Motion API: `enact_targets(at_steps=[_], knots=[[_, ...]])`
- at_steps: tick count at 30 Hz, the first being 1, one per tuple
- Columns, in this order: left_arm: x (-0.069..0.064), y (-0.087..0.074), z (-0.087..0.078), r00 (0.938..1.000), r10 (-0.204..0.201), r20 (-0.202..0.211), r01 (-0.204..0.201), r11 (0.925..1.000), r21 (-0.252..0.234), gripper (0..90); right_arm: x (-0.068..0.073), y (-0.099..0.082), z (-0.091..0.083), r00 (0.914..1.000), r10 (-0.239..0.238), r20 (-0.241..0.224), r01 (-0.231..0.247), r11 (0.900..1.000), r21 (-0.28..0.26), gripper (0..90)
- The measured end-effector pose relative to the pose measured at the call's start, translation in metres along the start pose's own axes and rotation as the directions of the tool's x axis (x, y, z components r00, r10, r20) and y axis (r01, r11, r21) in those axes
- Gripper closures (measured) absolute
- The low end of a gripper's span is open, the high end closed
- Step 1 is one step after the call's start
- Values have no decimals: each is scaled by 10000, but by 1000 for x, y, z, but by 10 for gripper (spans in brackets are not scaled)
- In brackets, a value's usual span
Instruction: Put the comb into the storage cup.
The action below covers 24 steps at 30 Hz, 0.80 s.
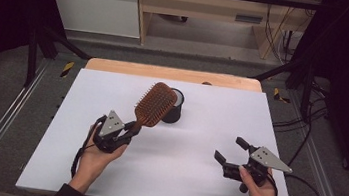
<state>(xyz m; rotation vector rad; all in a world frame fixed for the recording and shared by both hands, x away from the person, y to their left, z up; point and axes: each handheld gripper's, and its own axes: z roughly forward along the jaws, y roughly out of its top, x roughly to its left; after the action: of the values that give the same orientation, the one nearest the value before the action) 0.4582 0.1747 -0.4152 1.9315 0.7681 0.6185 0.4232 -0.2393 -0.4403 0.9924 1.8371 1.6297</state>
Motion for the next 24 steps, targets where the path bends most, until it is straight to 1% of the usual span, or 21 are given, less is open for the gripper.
enact_targets(at_steps=[3,5,8,11,13,15,17,18,19,22,23,24], knots=[[-9,-1,8,9999,22,120,-21,9999,-101,724,1,1,2,9996,264,29,-264,9996,104,53],[-13,-1,10,9997,126,219,-123,9999,-119,724,3,2,4,9996,288,-19,-288,9995,161,53],[-17,-2,12,9995,177,271,-174,9998,-122,724,8,4,10,9989,401,-225,-396,9990,224,51],[-18,-4,12,9994,11,359,-5,9998,-177,725,13,7,17,9980,502,-380,-493,9985,222,50],[-20,-6,12,9994,-25,333,32,9998,-193,724,17,9,23,9973,533,-504,-522,9984,231,50],[-21,-8,12,9991,-98,407,107,9997,-200,724,20,12,30,9967,598,-553,-583,9979,288,50],[-23,-9,12,9990,-64,434,72,9998,-178,724,24,15,36,9951,745,-642,-723,9967,371,47],[-24,-10,12,9992,-53,396,60,9998,-185,724,25,16,39,9950,779,-627,-756,9964,394,47],[-24,-10,12,9990,-89,445,98,9997,-201,724,28,17,43,9945,805,-671,-776,9960,451,49],[-25,-12,14,9988,-20,480,28,9999,-154,724,35,20,52,9925,917,-805,-871,9944,598,53],[-26,-13,14,9991,33,427,-28,9999,-135,725,37,21,56,9917,969,-842,-914,9936,663,53],[-26,-13,14,9989,1,460,5,9999,-134,724,39,22,58,9908,1014,-896,-952,9929,710,54]])
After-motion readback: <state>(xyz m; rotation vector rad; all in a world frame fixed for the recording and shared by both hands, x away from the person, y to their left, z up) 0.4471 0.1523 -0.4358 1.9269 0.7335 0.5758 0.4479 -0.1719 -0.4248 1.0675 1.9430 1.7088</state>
